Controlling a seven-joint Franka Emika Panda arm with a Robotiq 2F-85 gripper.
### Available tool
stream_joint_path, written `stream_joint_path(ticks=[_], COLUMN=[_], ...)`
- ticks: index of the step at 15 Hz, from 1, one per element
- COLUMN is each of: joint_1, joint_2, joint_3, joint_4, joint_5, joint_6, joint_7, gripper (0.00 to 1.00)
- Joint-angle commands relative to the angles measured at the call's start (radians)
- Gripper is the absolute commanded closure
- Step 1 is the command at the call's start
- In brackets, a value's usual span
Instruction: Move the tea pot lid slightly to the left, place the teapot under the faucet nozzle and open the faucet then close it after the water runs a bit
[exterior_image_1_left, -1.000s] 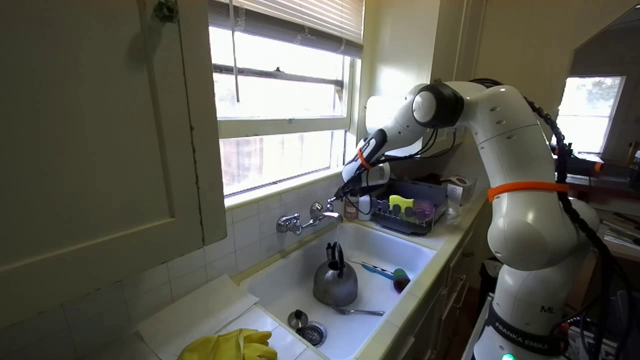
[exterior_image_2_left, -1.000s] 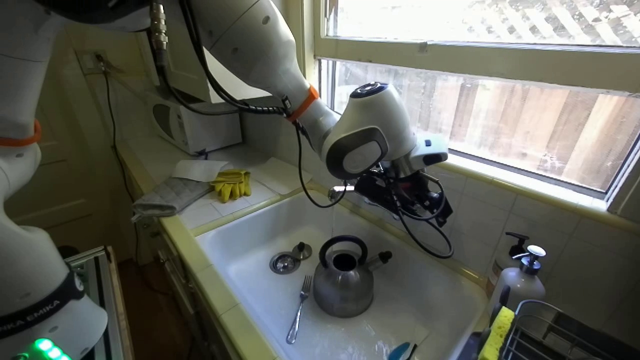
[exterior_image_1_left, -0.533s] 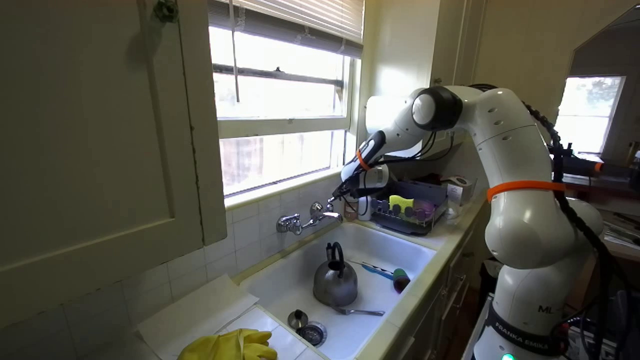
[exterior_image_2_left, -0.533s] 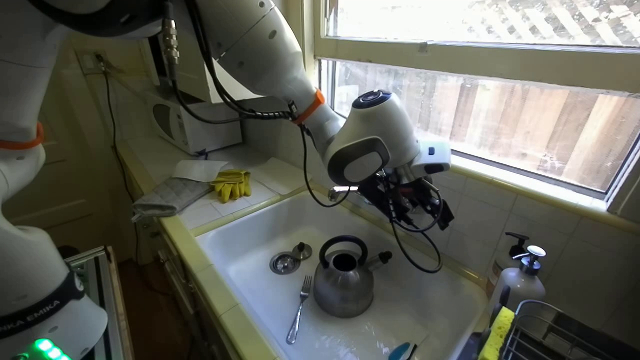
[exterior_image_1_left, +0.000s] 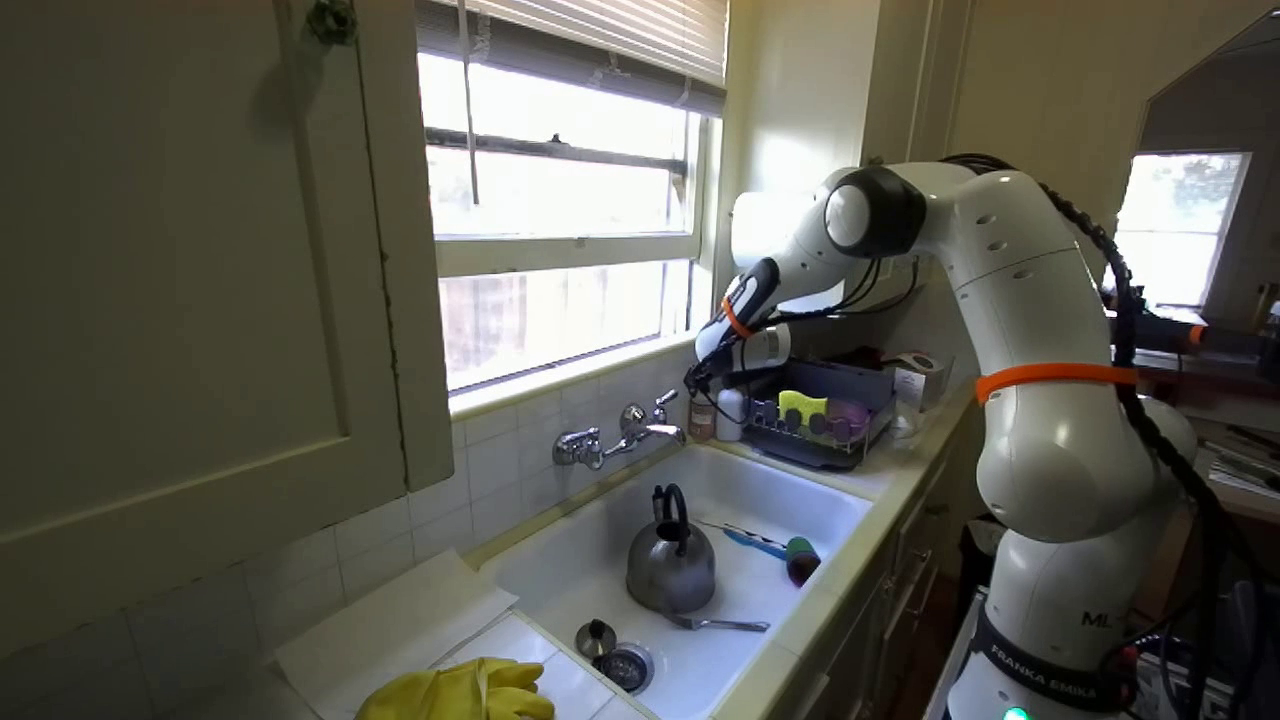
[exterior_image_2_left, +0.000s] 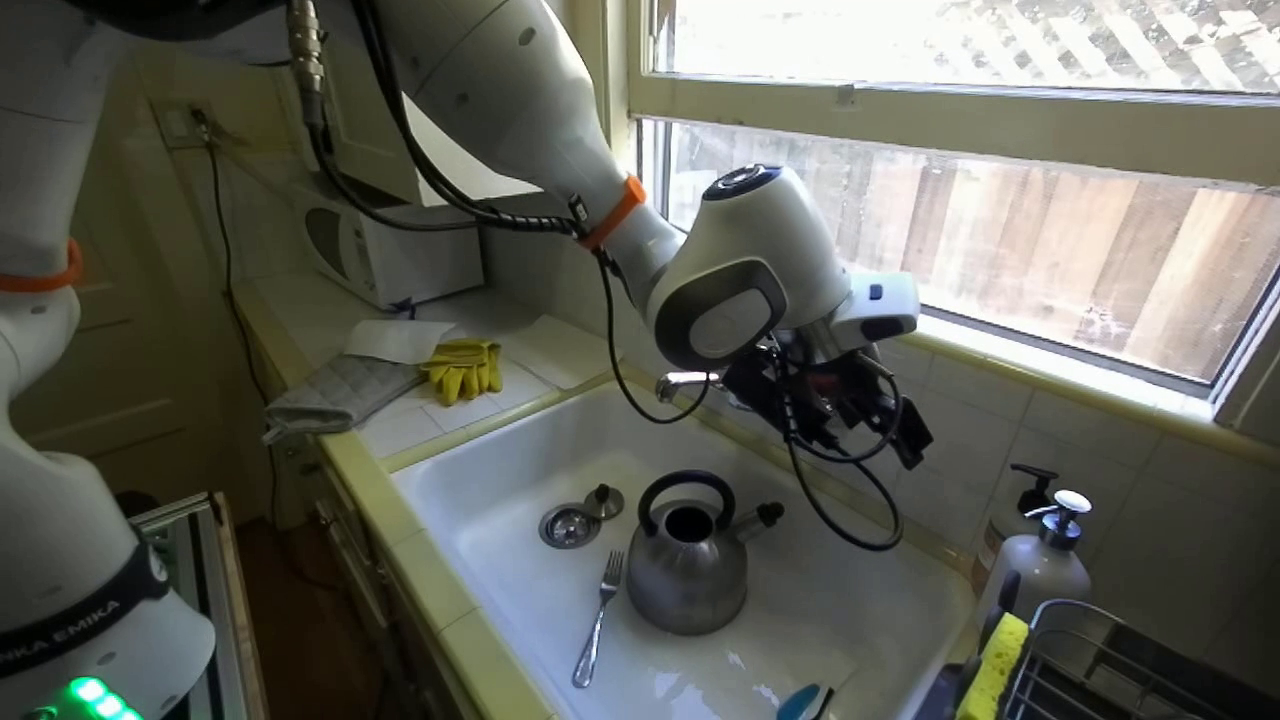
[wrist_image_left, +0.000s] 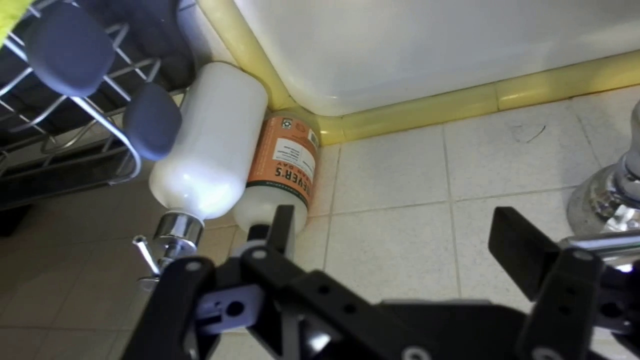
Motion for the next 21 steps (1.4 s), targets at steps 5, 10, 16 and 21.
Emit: stream_joint_path(ticks=[5, 10, 16, 21], joint_1=[-0.15, -0.111, -0.05, 0.02], joint_2=[-0.198, -0.283, -0.358, -0.419], joint_3=[0.237, 0.22, 0.151, 0.111], joint_4=[-0.202, -0.254, -0.287, -0.366], joint_5=[0.077, 0.142, 0.132, 0.09], joint_6=[-0.147, -0.369, -0.576, -0.573], joint_7=[-0.218, -0.28, -0.361, -0.389], gripper=[0.0, 0.0, 0.0, 0.0])
